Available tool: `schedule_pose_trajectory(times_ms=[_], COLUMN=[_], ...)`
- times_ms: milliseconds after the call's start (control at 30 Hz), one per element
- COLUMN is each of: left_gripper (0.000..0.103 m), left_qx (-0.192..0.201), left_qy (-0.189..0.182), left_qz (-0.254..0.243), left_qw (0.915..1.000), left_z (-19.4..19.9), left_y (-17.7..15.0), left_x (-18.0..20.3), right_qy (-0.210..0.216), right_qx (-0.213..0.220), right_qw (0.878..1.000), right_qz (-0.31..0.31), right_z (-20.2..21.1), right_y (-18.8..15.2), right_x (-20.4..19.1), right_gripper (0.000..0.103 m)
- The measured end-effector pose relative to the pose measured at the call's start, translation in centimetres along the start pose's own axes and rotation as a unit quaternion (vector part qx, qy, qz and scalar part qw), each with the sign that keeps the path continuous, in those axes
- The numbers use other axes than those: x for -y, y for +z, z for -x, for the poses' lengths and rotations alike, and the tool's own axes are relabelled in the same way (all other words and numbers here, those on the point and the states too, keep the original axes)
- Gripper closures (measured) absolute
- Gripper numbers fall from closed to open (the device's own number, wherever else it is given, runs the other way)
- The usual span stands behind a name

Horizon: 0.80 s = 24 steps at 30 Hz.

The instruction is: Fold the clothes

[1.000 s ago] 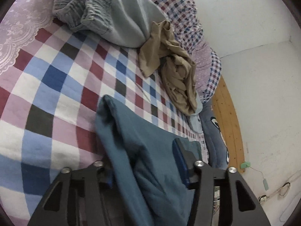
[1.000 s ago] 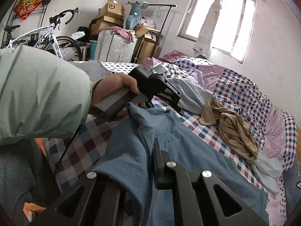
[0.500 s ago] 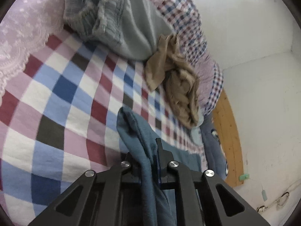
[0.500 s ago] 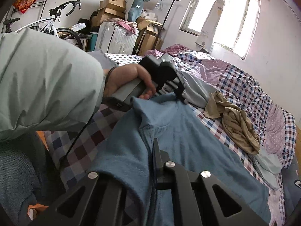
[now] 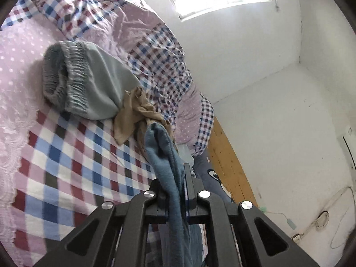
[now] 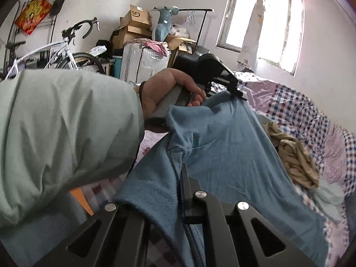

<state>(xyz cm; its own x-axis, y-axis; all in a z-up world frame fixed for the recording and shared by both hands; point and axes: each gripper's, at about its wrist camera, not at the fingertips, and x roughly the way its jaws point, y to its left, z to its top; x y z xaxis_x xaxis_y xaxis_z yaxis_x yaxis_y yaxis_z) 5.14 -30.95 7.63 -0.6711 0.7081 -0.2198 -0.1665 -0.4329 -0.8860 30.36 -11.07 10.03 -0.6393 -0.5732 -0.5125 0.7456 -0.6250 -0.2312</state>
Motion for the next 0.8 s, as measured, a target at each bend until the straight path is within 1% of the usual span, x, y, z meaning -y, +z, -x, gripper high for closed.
schedule_pose_trajectory(times_ms=[67, 200, 233, 367, 567, 800], left_gripper=[0.095, 0.095, 0.095, 0.095, 0.095, 0.095], left_qx=[-0.006, -0.024, -0.026, -0.037, -0.055, -0.096], left_qy=[0.014, 0.037, 0.035, 0.037, 0.045, 0.071], left_qz=[0.017, 0.015, 0.012, -0.006, -0.024, -0.038], left_qw=[0.9997, 0.9989, 0.999, 0.9986, 0.9971, 0.9922], left_z=[0.0, -1.2, -1.5, -2.8, -6.4, -13.3], left_y=[0.0, -0.2, -0.2, -0.8, -2.3, -4.4], left_x=[-1.3, -0.7, -0.3, 2.2, 6.7, 12.5], right_qy=[-0.005, -0.016, -0.019, -0.033, -0.054, -0.084], right_qx=[0.001, -0.001, -0.001, 0.0, -0.007, -0.004], right_qw=[1.0, 1.0, 0.999, 0.998, 0.992, 0.979], right_qz=[-0.007, -0.026, -0.032, -0.059, -0.113, -0.186], right_z=[0.1, 0.7, 1.1, 2.9, 6.0, 9.7], right_y=[-0.2, -0.8, -1.0, -2.0, -3.9, -6.7], right_x=[0.2, 1.0, 1.3, 2.9, 6.8, 11.9], right_gripper=[0.1, 0.1, 0.1, 0.1, 0.1, 0.1])
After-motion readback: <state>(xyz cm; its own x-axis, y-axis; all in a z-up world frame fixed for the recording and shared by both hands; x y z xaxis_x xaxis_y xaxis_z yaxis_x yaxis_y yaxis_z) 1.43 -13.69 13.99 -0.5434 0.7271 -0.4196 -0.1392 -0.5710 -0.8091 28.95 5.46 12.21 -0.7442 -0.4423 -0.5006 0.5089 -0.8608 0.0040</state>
